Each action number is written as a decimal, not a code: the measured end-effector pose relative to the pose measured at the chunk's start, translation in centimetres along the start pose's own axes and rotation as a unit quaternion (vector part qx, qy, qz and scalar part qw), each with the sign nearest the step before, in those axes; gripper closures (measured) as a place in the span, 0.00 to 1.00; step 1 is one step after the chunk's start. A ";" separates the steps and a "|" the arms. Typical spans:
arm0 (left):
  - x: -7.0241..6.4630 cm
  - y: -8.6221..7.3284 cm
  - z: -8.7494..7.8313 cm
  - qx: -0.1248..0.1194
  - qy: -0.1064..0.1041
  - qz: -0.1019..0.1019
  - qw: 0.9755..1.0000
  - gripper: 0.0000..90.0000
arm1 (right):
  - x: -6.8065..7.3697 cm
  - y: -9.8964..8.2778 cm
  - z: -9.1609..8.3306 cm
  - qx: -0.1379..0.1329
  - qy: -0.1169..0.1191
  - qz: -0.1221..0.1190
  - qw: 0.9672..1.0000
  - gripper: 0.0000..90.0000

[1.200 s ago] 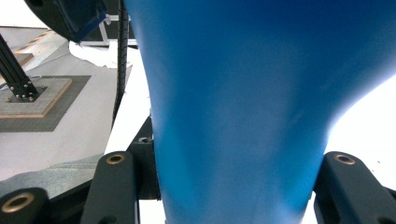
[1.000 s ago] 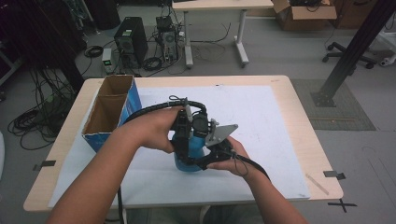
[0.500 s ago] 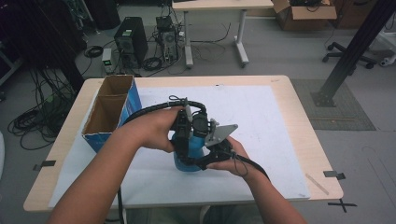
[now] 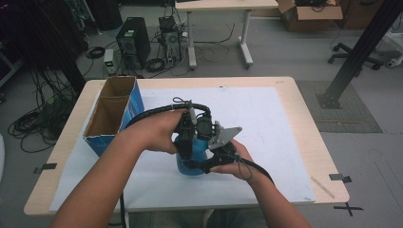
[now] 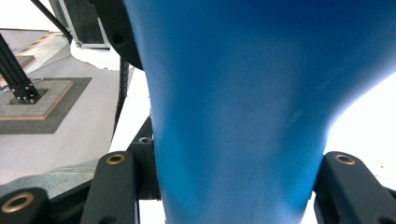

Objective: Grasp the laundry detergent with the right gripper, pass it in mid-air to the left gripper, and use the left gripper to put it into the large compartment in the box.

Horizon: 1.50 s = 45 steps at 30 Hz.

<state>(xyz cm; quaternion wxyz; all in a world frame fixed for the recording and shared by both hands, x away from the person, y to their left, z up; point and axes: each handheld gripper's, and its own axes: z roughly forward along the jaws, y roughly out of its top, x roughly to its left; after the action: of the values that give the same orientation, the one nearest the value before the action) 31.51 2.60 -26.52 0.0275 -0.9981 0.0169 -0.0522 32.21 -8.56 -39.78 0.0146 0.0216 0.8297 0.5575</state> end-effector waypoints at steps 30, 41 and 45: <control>0.6 0.5 -0.9 0.002 0.007 -0.005 1.000 0.43 | -0.1 0.0 -0.5 -0.013 -0.017 -0.003 1.000 0.33; 0.9 0.7 -1.0 0.005 0.004 -0.008 1.000 0.43 | -0.6 -0.4 -1.2 -0.009 -0.047 0.021 0.999 0.15; 1.0 0.8 -0.9 0.006 0.000 -0.012 1.000 0.43 | -0.7 -0.4 -1.2 -0.003 -0.048 0.026 0.999 0.08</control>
<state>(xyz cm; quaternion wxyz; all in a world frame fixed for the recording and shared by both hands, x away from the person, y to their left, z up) 32.42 1.74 -25.51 0.0325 -0.9981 0.0050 -0.0524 32.83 -9.82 -39.67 0.0398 0.0695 0.8258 0.5582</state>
